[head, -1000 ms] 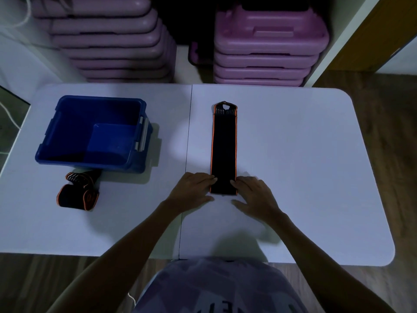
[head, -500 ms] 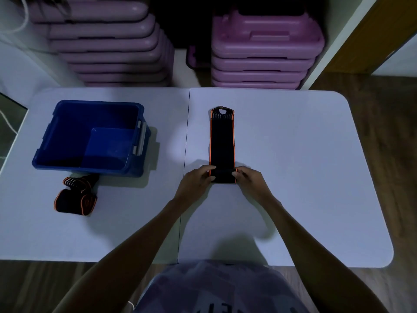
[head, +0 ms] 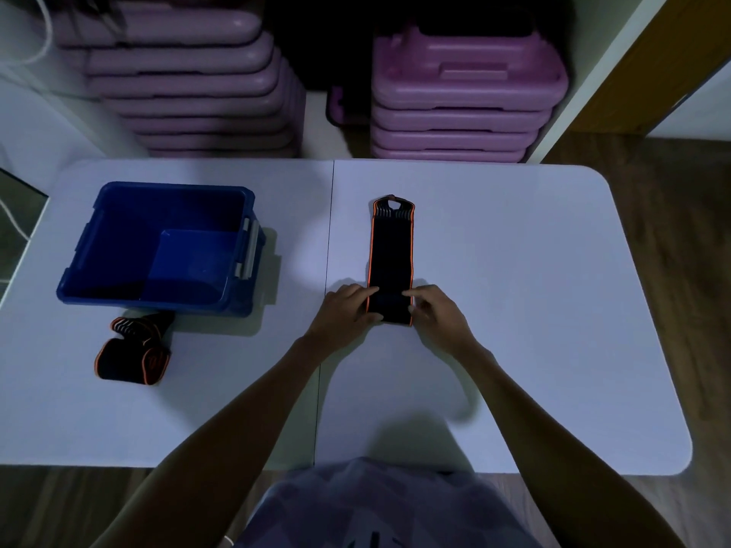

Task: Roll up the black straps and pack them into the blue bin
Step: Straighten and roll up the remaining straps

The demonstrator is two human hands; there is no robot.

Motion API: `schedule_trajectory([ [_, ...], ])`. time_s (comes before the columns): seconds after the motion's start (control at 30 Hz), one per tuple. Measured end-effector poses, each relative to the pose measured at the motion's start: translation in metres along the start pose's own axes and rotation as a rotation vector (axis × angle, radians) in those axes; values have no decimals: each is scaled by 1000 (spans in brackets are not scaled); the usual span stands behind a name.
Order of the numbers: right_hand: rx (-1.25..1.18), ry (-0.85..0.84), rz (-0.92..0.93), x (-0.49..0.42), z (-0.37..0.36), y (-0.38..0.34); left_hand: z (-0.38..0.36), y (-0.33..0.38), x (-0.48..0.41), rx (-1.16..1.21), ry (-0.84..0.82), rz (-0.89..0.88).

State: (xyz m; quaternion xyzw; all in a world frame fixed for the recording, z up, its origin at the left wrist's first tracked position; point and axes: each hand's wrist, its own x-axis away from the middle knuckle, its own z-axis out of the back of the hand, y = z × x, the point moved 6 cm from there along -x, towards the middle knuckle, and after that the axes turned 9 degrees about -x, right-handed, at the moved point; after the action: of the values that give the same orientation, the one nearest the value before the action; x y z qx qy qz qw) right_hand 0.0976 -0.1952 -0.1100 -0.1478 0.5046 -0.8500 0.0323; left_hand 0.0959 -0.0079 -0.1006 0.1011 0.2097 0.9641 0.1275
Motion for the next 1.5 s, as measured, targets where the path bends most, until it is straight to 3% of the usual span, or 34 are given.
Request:
schedule_trajectory([
  [0.2,277,-149,92,-4,2,-2,-3,-4,-2,-29,49,-27],
  [0.5,70,-96,96,-9,5,6,3,5,1,50,41,-151],
  [0.7,43,-31,-47,-17,1,7,1,-5,-1,338,-5,212],
  [0.93,105,3,-238,-26,-1,3,1,3,-2,454,102,282],
  [1.13,216,33,-277,-26,-2,2,1,0,10,88,87,51],
  [1.3,68,163,-188,-12,0,-2,8,1,4,-10,81,24],
  [1.37,-6,84,-126,-3,0,-5,9,0,3,12,67,30],
  [1.5,70,-43,-34,-1,0,-2,9,-7,-2,61,59,59],
])
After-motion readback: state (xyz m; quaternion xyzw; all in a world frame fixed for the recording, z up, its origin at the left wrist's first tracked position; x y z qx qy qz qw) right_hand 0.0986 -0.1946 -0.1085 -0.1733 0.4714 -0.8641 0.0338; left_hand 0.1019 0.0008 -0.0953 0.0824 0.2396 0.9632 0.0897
